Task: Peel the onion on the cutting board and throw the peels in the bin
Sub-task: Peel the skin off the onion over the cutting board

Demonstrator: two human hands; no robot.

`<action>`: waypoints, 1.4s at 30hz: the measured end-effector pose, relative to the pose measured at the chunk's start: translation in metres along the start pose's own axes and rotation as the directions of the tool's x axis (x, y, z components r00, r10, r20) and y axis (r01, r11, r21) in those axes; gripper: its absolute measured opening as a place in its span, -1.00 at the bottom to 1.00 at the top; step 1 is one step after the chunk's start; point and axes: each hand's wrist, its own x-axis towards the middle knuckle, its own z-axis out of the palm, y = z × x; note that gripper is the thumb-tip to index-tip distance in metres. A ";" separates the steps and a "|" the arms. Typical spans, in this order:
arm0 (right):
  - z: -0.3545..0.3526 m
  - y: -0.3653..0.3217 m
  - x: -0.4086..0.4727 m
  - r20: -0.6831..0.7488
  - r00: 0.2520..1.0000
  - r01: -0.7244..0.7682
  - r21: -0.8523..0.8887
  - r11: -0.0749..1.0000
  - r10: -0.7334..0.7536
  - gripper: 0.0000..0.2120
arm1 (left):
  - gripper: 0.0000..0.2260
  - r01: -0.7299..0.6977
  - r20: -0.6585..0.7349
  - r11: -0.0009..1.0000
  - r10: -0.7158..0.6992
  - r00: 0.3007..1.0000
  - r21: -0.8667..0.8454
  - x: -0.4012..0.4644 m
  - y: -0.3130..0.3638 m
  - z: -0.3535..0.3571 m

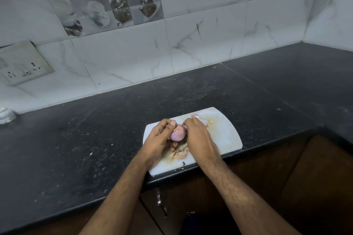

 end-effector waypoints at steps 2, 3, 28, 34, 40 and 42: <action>0.000 -0.001 0.000 0.009 1.000 0.011 -0.029 1.000 -0.011 -0.93 | -0.63 -0.010 0.007 0.999 0.010 1.000 0.035 0.001 -0.001 0.002; -0.001 -0.002 0.000 0.013 1.000 0.005 -0.024 1.000 -0.005 -0.92 | -0.62 -0.011 0.002 0.999 0.011 1.000 0.049 0.001 -0.002 0.002; 0.003 0.016 0.003 -0.201 0.975 0.108 0.071 0.992 -0.092 -0.68 | -0.38 -0.048 -0.104 0.987 0.064 0.992 0.157 -0.005 0.003 0.003; 0.003 0.015 0.002 -0.221 0.974 0.085 0.211 0.974 -0.037 -0.80 | -0.29 -0.056 -0.074 0.979 0.072 0.995 0.195 -0.006 0.000 0.003; -0.007 0.013 -0.006 -0.240 0.937 0.324 0.330 0.887 -0.254 -0.88 | -0.52 0.002 -0.116 0.978 0.023 0.993 0.207 -0.005 0.000 0.007; -0.007 0.013 -0.006 -0.218 0.940 0.328 0.360 0.874 -0.263 -0.87 | -0.60 -0.004 -0.092 0.973 0.026 0.995 0.229 -0.005 -0.002 0.009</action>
